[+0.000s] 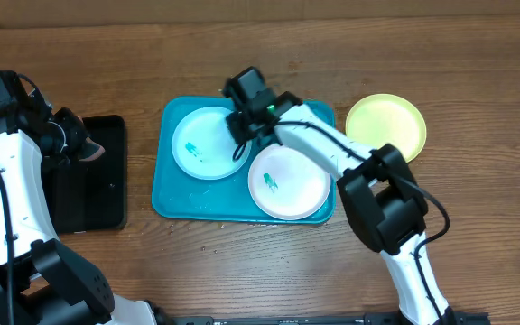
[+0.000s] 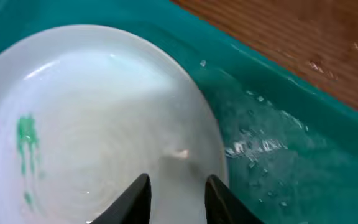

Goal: Clean dirty plates on tray and stack at the side
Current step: 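Reach the right gripper to the light blue plate rim and grasp it, then scrub the light blue plate with the sponge in the left gripper, then lift the light blue plate with the right gripper onto the yellow plate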

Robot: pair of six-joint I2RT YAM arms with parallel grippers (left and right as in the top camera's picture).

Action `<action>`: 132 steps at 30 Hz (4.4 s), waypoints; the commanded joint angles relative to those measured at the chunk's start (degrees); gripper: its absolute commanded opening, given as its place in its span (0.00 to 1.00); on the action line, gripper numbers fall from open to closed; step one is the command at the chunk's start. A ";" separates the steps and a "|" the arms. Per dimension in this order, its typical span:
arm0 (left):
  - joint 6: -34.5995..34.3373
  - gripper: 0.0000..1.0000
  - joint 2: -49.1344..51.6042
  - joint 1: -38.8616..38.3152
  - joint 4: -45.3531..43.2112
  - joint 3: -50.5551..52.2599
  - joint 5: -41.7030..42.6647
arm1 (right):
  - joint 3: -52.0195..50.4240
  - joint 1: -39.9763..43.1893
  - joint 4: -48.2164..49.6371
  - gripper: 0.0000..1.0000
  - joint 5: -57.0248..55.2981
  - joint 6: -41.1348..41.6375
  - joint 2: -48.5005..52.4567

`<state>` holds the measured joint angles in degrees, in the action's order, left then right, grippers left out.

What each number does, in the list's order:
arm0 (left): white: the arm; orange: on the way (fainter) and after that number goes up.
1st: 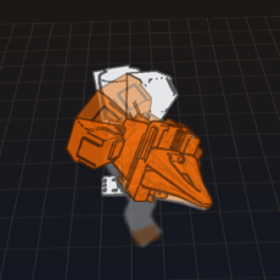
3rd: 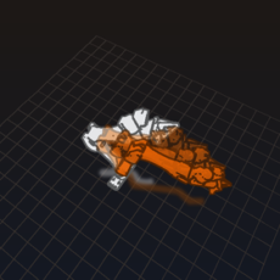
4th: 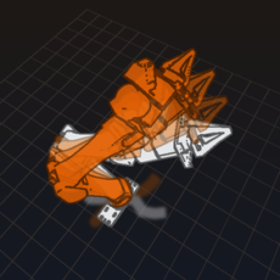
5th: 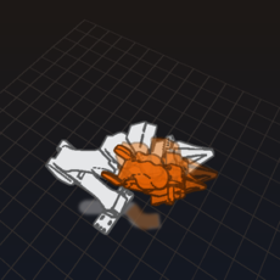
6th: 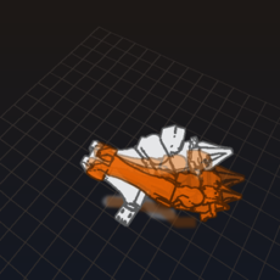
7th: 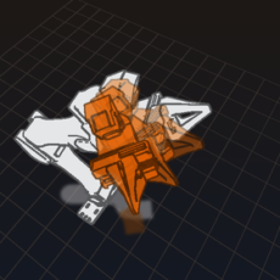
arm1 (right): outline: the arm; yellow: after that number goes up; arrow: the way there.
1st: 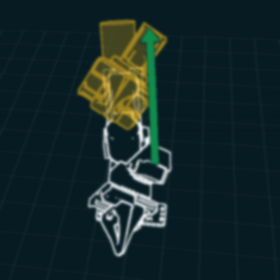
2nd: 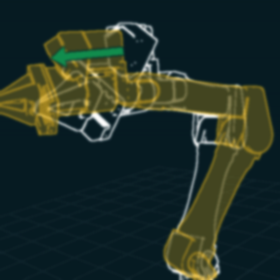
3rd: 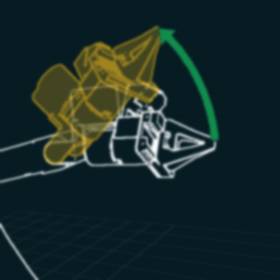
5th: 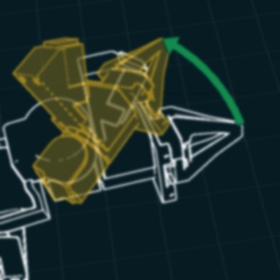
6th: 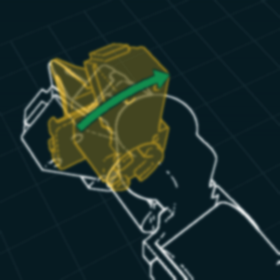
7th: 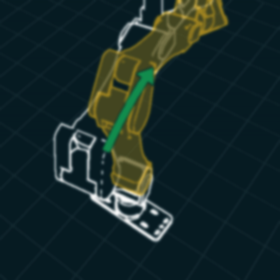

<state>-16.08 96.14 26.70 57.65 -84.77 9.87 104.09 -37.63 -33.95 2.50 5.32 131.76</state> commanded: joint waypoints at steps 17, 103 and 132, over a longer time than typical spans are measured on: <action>1.51 0.04 0.13 -0.68 0.68 0.20 3.50 | 0.96 1.90 5.31 0.17 3.82 -2.56 5.31; -5.09 0.04 21.07 -24.63 -2.32 -6.21 -28.55 | 5.49 1.64 -14.67 0.04 2.93 15.98 5.18; -6.16 0.04 21.20 5.09 12.26 -14.32 -12.98 | 34.51 -20.33 -14.53 0.04 -66.69 -33.88 1.05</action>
<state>-22.33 117.14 32.01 72.14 -103.83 -4.12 137.19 -57.65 -48.75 -65.73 -26.96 135.48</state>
